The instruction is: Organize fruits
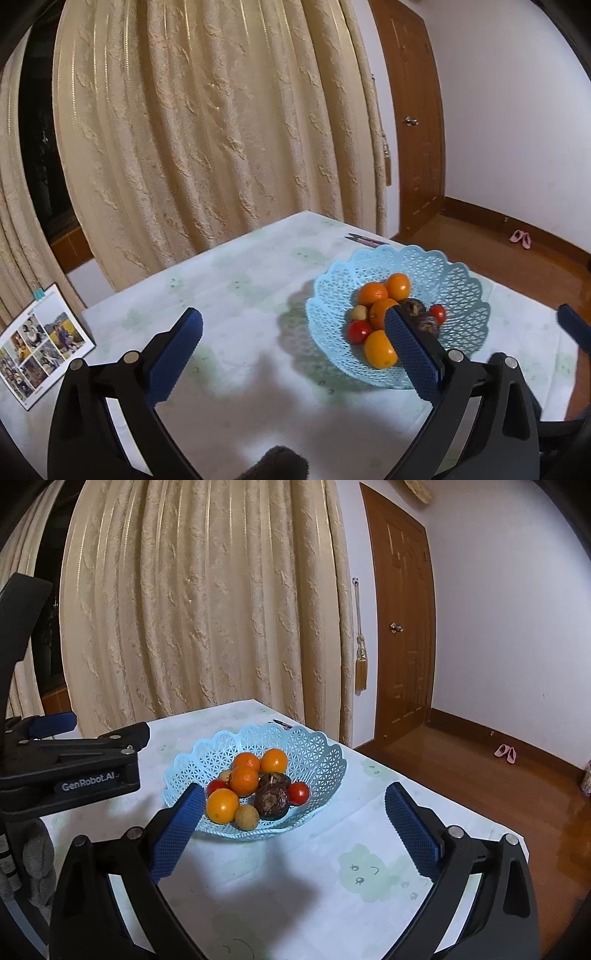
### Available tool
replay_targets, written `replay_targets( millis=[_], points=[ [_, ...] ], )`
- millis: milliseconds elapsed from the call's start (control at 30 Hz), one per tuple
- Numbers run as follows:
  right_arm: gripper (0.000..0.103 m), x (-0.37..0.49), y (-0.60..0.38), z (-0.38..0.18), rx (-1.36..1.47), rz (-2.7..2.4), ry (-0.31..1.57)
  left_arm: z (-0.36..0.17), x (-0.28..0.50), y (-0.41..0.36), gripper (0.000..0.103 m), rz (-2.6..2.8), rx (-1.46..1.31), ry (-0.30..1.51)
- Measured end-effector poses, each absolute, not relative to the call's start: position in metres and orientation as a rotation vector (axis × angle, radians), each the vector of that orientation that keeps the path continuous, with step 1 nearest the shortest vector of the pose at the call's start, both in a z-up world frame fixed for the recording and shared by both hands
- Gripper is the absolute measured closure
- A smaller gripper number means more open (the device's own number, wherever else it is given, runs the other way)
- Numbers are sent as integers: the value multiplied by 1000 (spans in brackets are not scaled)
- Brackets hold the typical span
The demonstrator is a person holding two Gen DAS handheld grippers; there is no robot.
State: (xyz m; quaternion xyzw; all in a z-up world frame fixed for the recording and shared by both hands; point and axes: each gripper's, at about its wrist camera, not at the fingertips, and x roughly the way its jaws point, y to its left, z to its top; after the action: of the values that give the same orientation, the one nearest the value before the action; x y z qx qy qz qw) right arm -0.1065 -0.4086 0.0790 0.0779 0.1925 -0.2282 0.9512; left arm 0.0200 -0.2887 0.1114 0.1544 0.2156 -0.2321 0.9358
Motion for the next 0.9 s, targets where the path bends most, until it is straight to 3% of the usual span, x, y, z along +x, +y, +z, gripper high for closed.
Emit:
replay_targets(
  millis=[900],
  points=[
    [3, -90, -411, 68, 152, -440, 470, 90, 25, -301, 5, -447, 395, 436]
  ],
)
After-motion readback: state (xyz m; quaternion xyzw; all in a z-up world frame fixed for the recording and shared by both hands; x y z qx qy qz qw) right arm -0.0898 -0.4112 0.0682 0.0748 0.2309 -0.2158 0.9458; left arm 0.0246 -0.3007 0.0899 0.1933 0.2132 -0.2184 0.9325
